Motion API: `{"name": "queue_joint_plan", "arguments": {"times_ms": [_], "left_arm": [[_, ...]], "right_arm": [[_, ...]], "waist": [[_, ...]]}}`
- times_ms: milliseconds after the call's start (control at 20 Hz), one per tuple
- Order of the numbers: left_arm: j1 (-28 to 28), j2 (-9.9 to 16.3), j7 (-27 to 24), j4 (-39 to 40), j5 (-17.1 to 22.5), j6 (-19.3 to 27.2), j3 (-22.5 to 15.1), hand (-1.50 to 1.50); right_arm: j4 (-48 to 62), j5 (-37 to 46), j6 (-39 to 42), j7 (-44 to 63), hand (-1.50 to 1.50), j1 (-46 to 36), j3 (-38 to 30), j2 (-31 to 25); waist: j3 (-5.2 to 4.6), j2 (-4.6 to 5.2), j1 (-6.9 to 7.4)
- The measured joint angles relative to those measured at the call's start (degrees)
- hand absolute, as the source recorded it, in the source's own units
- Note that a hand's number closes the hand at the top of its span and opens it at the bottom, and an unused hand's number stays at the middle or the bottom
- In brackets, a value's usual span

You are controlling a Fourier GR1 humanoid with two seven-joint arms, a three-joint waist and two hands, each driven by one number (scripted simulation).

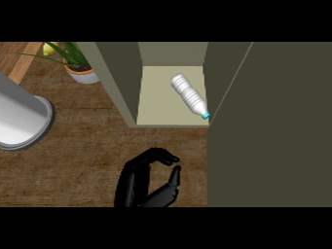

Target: Pick up the bottled water, place it into the cabinet and close the cabinet

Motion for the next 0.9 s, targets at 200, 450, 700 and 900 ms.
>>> {"name": "queue_joint_plan", "arguments": {"times_ms": [200,450,700,900], "left_arm": [[4.81,5.71,0.61,-6.31,-0.67,-1.02,-0.71,1.5],[9.87,13.0,0.39,-12.03,0.25,-3.6,1.39,1.5],[14.26,19.92,0.17,-18.23,1.54,-5.49,4.72,1.5],[18.03,24.18,-1.44,-21.58,3.8,-8.43,8.09,-1.5]], "right_arm": [[-0.2,-0.04,2.1,1.01,1.5,0.51,1.26,-0.9],[-0.38,0.24,6.07,2.36,1.5,1.3,4.1,-1.78],[-0.8,0.41,10.13,2.91,1.5,1.74,6.93,-3.11],[-1.3,0.54,11.3,2.24,1.5,1.59,9.12,-2.22]], "waist": [[0.0,0.02,-0.04],[-0.04,-0.03,-0.03],[-0.09,-0.18,-0.02],[-0.21,-0.32,-0.24]]}}
